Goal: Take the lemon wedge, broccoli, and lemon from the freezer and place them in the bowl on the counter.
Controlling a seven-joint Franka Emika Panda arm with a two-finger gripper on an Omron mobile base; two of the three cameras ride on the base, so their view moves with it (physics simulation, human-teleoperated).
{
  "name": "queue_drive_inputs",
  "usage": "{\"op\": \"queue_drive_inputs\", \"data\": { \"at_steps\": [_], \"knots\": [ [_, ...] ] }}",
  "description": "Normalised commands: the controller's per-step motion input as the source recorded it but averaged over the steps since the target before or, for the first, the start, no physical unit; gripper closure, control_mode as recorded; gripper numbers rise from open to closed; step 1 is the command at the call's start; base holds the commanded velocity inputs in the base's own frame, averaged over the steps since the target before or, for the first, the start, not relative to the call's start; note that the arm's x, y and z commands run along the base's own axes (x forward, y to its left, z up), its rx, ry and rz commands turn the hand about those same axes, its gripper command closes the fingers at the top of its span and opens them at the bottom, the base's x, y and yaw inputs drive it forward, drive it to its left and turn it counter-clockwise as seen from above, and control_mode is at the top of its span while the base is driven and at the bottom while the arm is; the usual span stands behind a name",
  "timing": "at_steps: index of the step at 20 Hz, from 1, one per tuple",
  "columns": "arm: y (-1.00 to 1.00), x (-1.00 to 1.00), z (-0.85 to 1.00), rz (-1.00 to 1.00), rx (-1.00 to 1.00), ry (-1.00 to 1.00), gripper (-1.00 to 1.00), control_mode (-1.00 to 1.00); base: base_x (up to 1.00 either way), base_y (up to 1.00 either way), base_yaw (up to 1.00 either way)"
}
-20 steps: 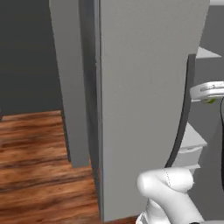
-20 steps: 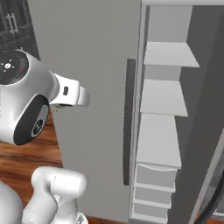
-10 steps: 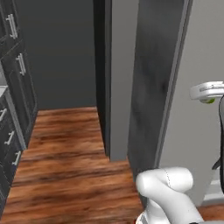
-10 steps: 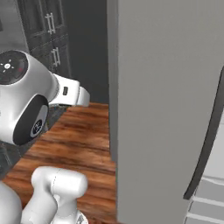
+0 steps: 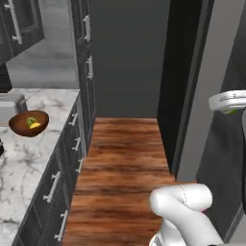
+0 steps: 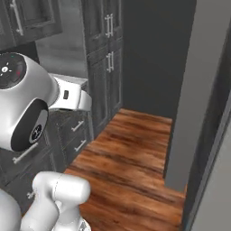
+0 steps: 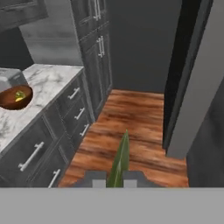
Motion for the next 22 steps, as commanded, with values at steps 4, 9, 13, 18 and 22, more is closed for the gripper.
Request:
{"op": "queue_drive_inputs", "data": {
  "at_steps": [4,9,13,18,22],
  "knots": [
    [0.0,0.0,0.0,0.0,0.0,0.0,1.0,1.0,0.82,0.93,0.43],
    [0.0,0.0,0.0,0.0,0.0,0.0,1.0,1.0,0.88,0.29,0.61],
    [0.0,0.0,0.0,0.0,0.0,0.0,1.0,1.0,0.75,-0.1,0.8],
    [0.0,0.0,0.0,0.0,0.0,0.0,1.0,1.0,0.43,-0.25,0.8],
    [0.0,0.0,0.0,0.0,0.0,0.0,1.0,1.0,0.4,-0.27,0.8]
  ]
}}
